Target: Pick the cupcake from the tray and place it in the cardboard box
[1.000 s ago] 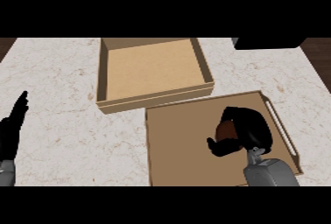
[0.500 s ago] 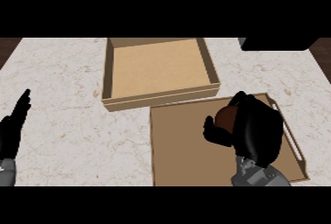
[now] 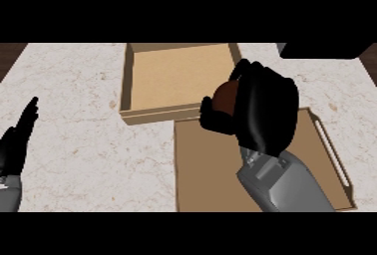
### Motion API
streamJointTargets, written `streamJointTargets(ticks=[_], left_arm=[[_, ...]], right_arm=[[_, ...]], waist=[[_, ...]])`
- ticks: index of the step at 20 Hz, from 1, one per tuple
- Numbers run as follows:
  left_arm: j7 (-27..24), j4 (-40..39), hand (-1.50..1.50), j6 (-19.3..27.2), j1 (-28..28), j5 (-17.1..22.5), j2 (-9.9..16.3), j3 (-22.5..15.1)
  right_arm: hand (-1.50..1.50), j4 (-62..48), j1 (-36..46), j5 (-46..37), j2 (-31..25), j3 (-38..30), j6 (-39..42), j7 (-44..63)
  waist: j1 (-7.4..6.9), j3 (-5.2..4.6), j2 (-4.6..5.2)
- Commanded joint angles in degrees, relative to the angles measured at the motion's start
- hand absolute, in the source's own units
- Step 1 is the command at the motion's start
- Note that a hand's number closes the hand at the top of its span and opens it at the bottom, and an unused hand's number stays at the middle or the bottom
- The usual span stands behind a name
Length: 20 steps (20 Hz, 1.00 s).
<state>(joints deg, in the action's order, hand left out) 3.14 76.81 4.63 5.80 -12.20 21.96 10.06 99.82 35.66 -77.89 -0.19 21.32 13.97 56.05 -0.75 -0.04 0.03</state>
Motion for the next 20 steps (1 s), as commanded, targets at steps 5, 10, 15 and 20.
streamJointTargets(ticks=[5, 10, 15, 20], left_arm=[[-0.61, 0.25, 0.0, 1.5, 0.41, -1.87, -3.3, -2.43], [0.76, 0.44, 0.0, 1.42, 0.77, -2.13, -3.05, -2.04], [0.29, 0.24, 0.0, -1.15, 2.21, -1.37, -0.78, -1.35], [2.96, 2.09, 0.0, -1.55, 4.2, -1.2, -0.87, -1.54]], right_arm=[[1.5, -19.83, 20.66, 10.79, 0.19, -6.44, -12.38, 5.62], [1.5, -31.98, 27.54, 13.79, 0.19, -16.35, -19.24, -0.89], [1.5, -48.77, 34.09, 17.99, 0.19, -18.64, -30.45, -2.11], [1.5, -62.39, 39.33, 19.24, -0.08, -24.16, -36.33, -9.2]], waist=[[-1.55, 0.0, 0.36], [-1.17, 0.02, 0.42], [-2.86, -0.02, 0.98], [-3.37, 0.01, 1.39]])
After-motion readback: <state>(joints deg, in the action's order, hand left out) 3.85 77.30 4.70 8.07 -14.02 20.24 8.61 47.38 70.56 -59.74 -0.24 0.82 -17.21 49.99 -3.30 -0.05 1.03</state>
